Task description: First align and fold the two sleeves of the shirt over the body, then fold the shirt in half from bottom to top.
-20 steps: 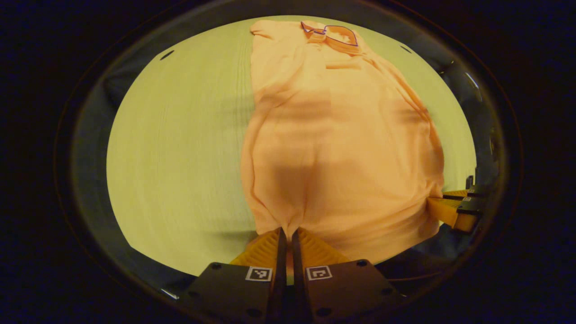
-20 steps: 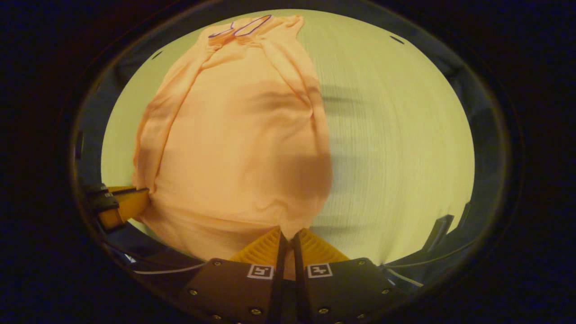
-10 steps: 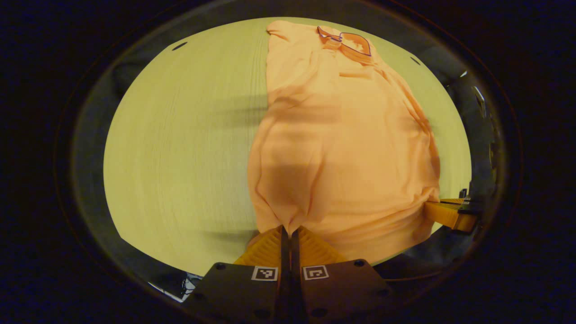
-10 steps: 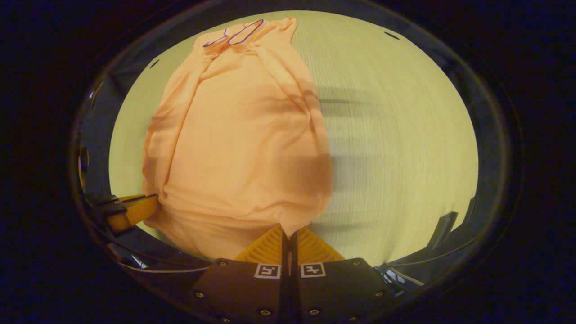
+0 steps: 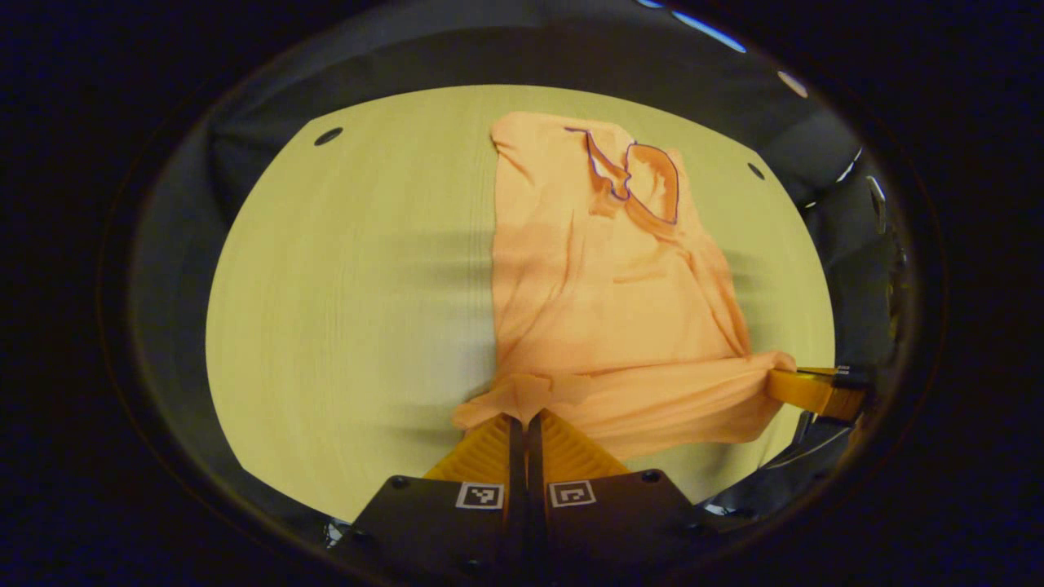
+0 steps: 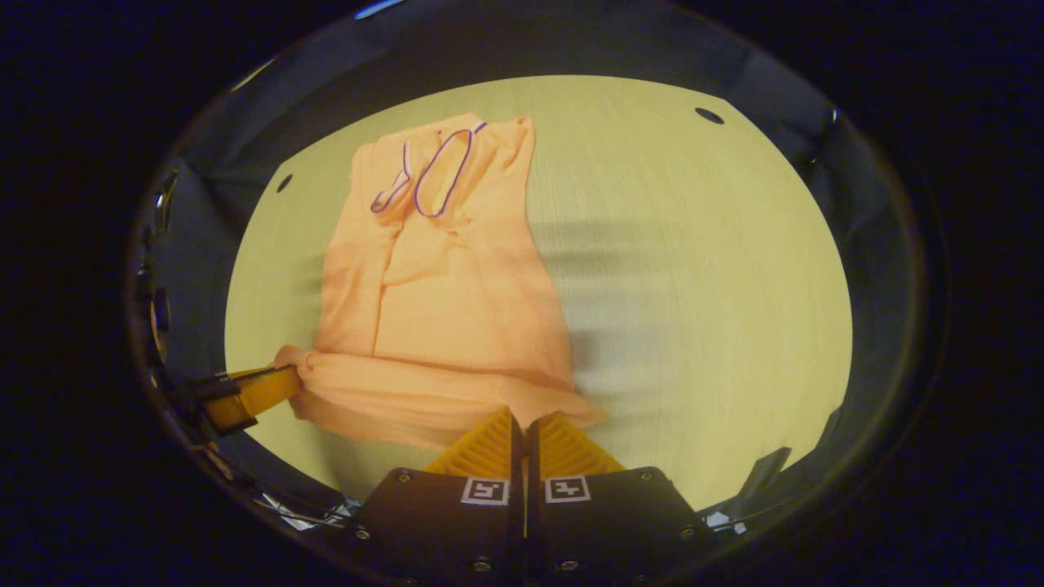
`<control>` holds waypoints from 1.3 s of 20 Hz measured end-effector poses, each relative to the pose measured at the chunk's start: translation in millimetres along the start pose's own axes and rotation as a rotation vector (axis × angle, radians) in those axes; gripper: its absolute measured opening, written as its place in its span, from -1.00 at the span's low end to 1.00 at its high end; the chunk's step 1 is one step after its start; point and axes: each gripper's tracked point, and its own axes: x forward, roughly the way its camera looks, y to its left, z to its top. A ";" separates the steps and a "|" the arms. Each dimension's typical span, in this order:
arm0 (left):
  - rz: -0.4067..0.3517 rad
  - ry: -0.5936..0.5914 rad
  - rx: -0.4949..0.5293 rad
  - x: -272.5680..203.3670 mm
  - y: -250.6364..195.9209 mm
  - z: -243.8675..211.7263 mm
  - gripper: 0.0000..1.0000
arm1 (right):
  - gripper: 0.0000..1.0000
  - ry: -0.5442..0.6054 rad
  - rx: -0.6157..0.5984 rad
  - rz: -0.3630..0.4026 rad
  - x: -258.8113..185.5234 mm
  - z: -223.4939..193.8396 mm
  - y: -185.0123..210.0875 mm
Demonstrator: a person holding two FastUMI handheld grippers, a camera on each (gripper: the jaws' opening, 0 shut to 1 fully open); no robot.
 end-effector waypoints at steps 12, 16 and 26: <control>0.014 -0.191 -0.005 -56.5 43.2 192.2 -0.88 | -0.96 -0.190 -0.026 -0.001 4.5 174.5 13.3; 0.058 -0.255 0.008 -40.1 48.0 239.5 -0.88 | -1.00 -0.245 -0.023 0.008 12.2 222.9 19.0; 0.092 -0.513 0.043 2.9 46.5 322.3 -0.89 | -0.96 -0.498 -0.033 -0.067 53.3 316.1 17.4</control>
